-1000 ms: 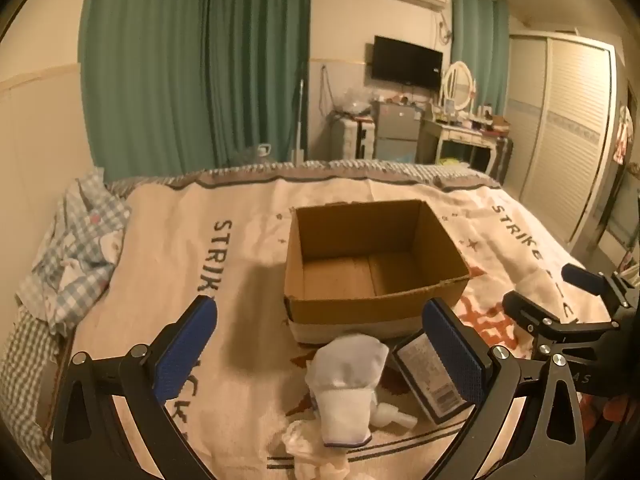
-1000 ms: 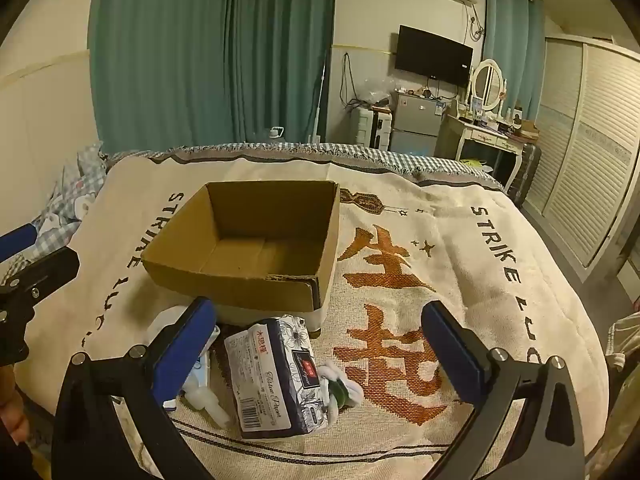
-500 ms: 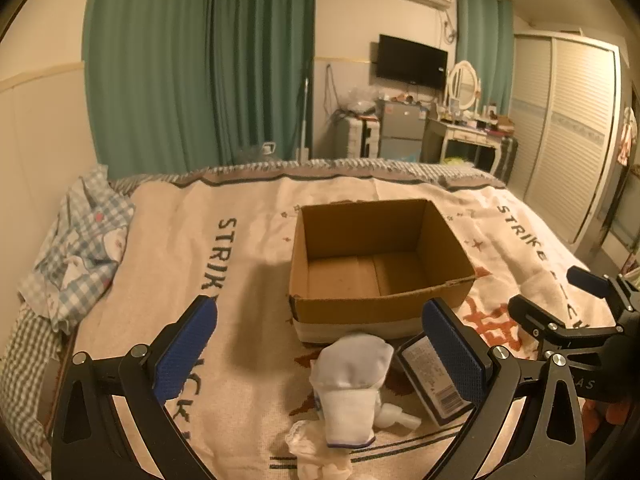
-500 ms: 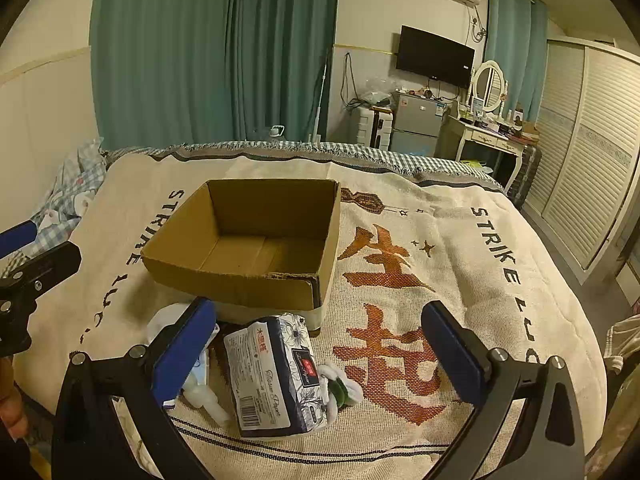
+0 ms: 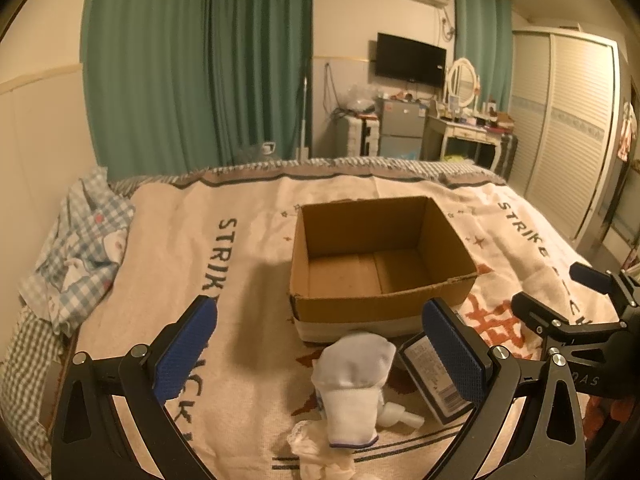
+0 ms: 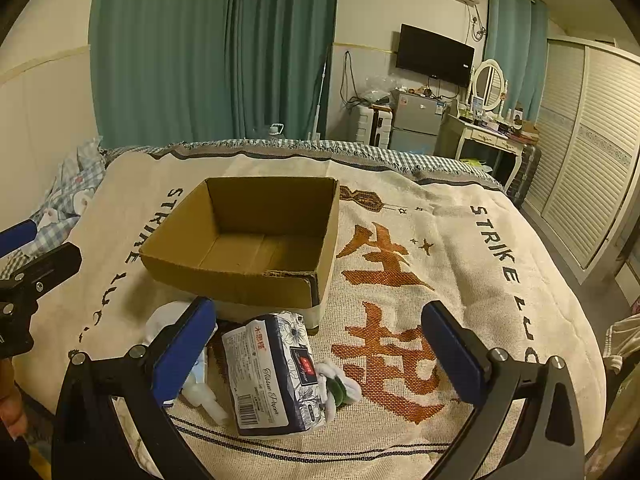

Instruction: Organize soft objects

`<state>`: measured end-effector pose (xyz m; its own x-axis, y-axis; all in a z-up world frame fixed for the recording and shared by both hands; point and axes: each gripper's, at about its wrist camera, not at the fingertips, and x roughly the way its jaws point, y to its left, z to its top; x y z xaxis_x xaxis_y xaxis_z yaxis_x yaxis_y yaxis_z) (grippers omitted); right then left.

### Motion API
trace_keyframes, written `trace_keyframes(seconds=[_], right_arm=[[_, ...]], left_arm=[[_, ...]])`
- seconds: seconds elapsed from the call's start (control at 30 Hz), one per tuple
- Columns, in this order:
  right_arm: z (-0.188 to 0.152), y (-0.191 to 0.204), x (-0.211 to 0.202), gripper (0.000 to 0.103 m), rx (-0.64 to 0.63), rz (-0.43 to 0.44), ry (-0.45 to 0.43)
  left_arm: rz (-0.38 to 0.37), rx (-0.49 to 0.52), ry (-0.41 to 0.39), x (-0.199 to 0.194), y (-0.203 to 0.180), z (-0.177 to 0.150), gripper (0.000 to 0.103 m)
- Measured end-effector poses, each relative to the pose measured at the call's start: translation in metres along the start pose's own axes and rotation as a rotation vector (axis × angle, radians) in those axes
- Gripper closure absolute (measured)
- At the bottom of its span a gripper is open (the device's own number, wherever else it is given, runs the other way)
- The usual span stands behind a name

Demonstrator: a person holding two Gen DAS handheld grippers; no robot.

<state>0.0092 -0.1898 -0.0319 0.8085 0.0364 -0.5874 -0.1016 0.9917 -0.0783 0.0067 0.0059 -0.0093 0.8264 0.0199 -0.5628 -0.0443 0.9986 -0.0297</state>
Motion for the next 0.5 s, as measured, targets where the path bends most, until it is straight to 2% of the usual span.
trace_keyframes(seconds=[0.5], right_arm=[[-0.0008,0.0004,0.0024,0.000,-0.002,0.006,0.017]], left_arm=[[-0.004,-0.001,0.003,0.0008,0.0003,-0.0020,0.000]])
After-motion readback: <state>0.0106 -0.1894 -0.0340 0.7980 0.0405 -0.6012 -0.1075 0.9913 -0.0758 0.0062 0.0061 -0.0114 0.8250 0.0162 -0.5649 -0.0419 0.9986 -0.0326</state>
